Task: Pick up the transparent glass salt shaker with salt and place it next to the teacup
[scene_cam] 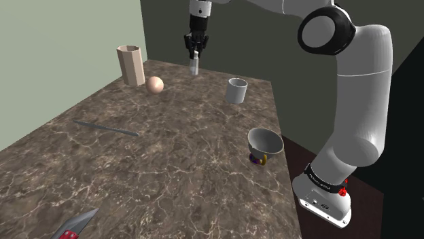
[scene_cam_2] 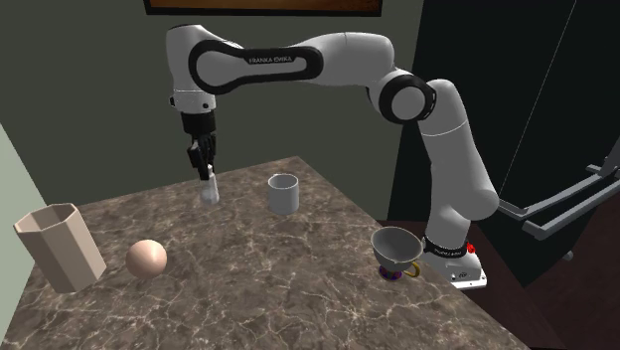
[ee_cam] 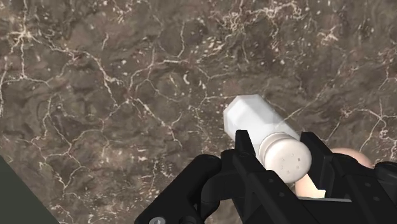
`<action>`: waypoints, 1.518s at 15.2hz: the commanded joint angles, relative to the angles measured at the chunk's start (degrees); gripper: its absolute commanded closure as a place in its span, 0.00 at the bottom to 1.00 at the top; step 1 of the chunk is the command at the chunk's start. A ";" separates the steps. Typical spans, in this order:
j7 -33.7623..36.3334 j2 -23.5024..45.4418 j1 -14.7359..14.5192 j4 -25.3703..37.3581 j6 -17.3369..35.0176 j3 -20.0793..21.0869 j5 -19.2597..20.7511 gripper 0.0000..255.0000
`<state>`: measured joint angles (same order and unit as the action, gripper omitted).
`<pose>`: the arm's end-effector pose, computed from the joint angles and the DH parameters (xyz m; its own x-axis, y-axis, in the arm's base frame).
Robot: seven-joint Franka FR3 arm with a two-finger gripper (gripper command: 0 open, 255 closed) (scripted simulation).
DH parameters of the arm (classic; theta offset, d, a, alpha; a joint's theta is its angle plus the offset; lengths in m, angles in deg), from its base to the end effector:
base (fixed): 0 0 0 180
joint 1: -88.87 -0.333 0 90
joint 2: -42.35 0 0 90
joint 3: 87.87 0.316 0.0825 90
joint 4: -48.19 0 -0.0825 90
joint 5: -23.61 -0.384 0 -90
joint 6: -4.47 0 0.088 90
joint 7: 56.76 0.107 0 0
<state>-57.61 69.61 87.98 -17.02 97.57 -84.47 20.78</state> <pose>0.6927 0.0469 0.5366 0.9967 0.0800 0.0127 0.0808 -0.9938 -0.0763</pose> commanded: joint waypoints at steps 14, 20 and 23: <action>1.88 -1.65 -1.09 7.00 -8.56 0.38 0.08 1.00; 5.74 -17.01 -3.52 -15.48 -1.12 1.87 -0.54 1.00; 7.95 -22.93 -4.78 -23.27 0.93 2.90 -0.96 1.00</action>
<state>-50.36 48.26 83.57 -38.31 98.06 -81.87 19.93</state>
